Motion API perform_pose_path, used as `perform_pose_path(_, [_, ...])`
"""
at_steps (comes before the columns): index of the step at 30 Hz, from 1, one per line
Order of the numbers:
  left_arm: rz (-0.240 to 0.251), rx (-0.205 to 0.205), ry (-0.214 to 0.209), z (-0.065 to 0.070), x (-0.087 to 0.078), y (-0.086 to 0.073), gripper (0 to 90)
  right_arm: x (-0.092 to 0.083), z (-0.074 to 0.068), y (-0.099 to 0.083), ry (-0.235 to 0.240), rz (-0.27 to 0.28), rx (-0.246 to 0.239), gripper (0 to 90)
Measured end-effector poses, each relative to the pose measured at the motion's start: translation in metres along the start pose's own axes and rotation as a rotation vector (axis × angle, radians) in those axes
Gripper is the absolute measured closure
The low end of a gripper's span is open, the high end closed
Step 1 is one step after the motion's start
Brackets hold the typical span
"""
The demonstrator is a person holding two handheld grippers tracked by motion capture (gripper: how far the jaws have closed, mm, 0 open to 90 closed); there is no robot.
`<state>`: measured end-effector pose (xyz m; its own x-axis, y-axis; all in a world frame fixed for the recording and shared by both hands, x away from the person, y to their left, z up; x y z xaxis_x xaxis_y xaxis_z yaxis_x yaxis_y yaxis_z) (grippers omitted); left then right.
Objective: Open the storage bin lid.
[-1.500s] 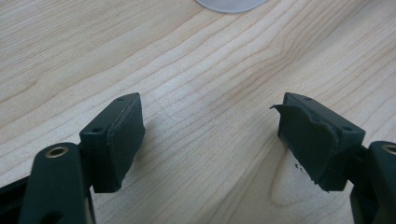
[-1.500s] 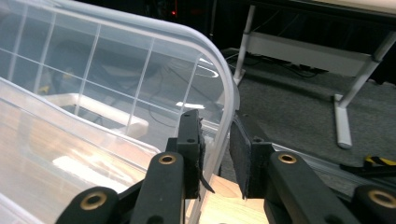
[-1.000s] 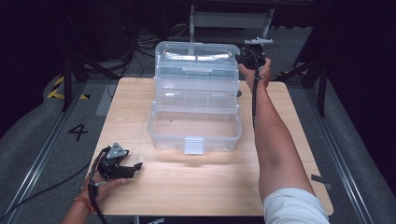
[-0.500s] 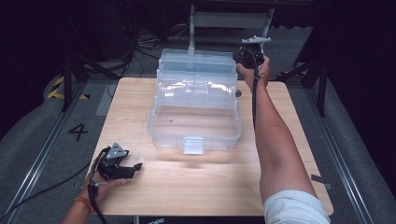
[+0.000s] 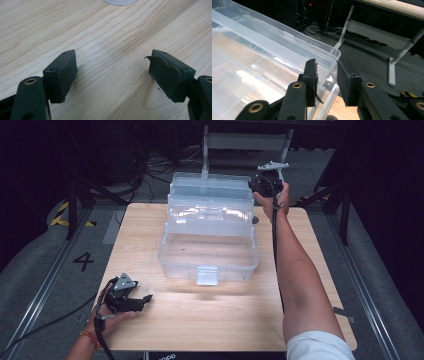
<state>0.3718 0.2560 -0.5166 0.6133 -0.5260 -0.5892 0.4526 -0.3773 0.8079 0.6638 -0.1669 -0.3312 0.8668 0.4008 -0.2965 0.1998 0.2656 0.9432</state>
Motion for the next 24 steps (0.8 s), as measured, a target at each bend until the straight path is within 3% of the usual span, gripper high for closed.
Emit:
perform_pose_path(8, [0.007, 0.004, 0.003, 0.0, 0.001, 0.0, 23.1, -0.019, -0.003, -0.001, 0.024, 0.002, -0.009, 60.2])
perform_pose_path(17, [0.005, 0.008, 0.001, 0.0, 0.001, 0.0, 23.0, -0.061, -0.011, -0.006, 0.046, 0.001, -0.048, 47.0])
perform_pose_path(24, [0.004, 0.008, 0.004, 0.0, 0.001, 0.0, 23.0, -0.091, -0.023, -0.017, 0.093, -0.047, -0.09, 38.7])
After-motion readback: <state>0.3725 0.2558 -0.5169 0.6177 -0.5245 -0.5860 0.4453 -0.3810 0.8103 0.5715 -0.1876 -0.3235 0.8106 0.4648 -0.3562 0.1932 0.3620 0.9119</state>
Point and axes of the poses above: each handheld gripper's, and its own axes: x roughly forward along the jaws, y roughly out of its top, z roughly to its right, the point moved 5 cm from there along x, roughly forward along the jaws, and after that the axes turned 10 degrees about z, right-handed, at the moved point
